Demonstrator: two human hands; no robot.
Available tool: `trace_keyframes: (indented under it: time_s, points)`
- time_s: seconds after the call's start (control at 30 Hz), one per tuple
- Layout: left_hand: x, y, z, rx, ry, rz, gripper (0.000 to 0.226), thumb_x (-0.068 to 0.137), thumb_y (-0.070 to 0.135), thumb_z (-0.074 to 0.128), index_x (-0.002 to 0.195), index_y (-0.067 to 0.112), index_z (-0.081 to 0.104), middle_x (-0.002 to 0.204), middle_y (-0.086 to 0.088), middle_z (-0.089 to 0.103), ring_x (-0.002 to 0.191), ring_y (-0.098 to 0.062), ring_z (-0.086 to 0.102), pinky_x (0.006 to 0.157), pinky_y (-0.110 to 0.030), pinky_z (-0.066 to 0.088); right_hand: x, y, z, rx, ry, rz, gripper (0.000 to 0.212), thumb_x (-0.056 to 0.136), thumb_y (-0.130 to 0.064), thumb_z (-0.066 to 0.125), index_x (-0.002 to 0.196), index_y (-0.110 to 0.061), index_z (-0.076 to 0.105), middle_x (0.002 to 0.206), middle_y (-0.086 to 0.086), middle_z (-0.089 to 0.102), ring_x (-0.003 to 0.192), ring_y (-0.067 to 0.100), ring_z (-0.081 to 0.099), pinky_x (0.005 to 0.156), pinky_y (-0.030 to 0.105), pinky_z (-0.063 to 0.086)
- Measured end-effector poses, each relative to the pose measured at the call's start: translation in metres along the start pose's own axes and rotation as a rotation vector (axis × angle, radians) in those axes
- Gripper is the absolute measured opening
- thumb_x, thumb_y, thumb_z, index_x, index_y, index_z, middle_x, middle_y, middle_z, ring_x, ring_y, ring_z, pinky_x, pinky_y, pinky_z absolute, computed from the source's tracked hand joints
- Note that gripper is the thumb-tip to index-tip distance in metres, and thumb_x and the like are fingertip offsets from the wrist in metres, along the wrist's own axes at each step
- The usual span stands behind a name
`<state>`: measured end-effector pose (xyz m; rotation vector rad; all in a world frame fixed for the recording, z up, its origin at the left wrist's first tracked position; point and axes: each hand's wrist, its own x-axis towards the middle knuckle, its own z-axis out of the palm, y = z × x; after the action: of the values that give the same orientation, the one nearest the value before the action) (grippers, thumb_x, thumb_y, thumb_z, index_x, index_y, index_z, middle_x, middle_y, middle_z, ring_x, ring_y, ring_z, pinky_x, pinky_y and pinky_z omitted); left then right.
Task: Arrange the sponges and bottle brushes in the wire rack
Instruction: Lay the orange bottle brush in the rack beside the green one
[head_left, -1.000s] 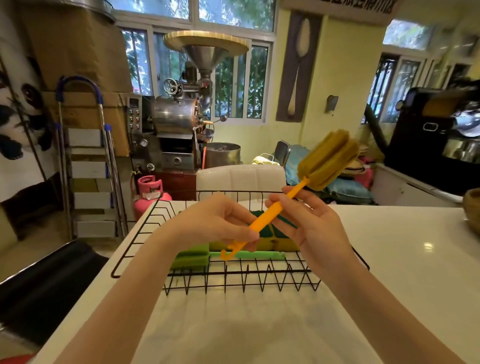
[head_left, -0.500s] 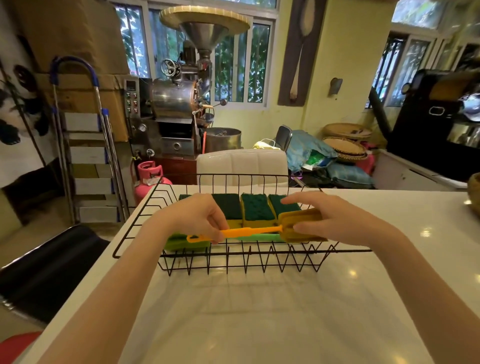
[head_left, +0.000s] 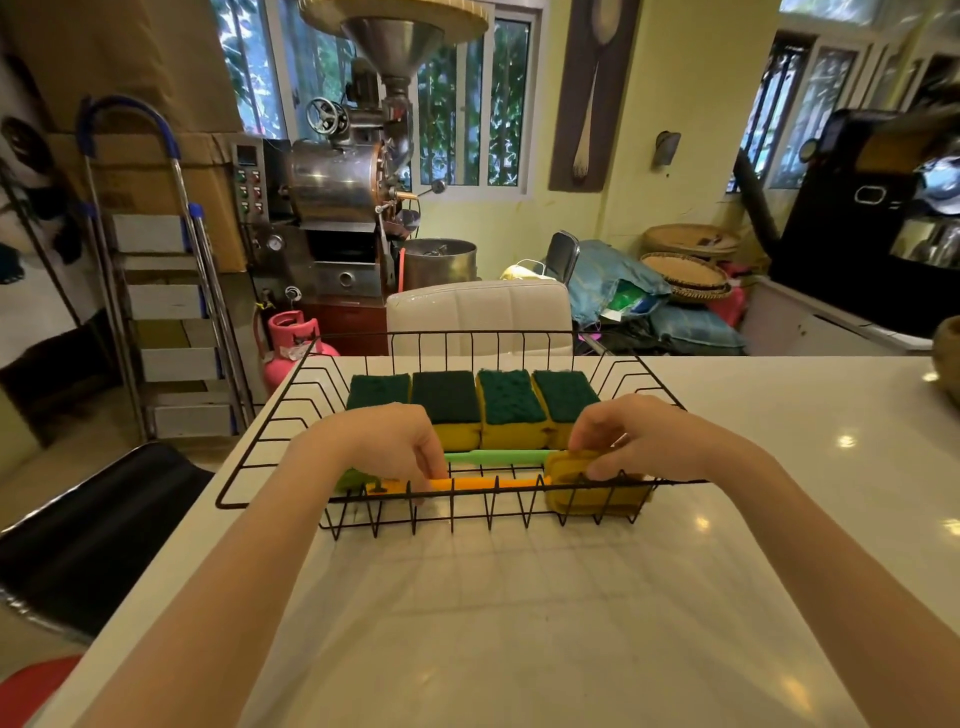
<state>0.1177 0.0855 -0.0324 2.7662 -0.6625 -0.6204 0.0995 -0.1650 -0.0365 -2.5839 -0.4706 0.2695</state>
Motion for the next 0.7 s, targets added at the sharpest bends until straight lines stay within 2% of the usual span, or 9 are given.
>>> trace_keyframes:
  time_s: [0.23,0.4,0.53,0.7]
  points:
    - [0.0031,0.0004,0.0026,0.023,-0.041,-0.020,0.031,0.086,0.003,0.051,0.114,0.012,0.062,0.108,0.000,0.061,0.093,-0.012,0.055,0.090,-0.027,0.048,0.0028,0.0011,0.0030,0.014,-0.010,0.022,0.018,0.078,-0.016,0.068,0.088,-0.030,0.063,0.092,-0.009,0.064,0.090,0.012,0.059,0.074,0.019,0.045]
    - [0.0042,-0.0007,0.0034,0.021,-0.058,-0.010,0.038,0.084,-0.006,0.048,0.115,0.012,0.061,0.113,-0.002,0.061,0.096,-0.011,0.053,0.094,-0.030,0.048,0.0011,-0.0009,0.0016,-0.061,-0.073,0.044,0.025,0.084,-0.022,0.060,0.108,-0.029,0.064,0.115,-0.002,0.060,0.105,0.018,0.054,0.089,0.029,0.043]
    - [0.0048,-0.0019,0.0037,0.018,-0.065,0.002,0.036,0.085,-0.005,0.049,0.113,0.013,0.062,0.112,-0.002,0.062,0.093,-0.010,0.053,0.095,-0.031,0.048,-0.0016,-0.0040,-0.0005,-0.047,-0.074,0.051,0.024,0.086,-0.022,0.057,0.108,-0.029,0.064,0.116,-0.001,0.062,0.105,0.017,0.055,0.089,0.028,0.042]
    - [0.0009,-0.0003,0.0021,-0.023,-0.081,0.029,0.031,0.088,0.006,0.050,0.115,0.015,0.060,0.119,-0.002,0.060,0.099,-0.013,0.055,0.096,-0.030,0.047,-0.0066,-0.0078,-0.0053,-0.063,-0.093,0.041,0.026,0.089,-0.023,0.052,0.112,-0.031,0.061,0.123,-0.005,0.058,0.113,0.014,0.051,0.103,0.034,0.038]
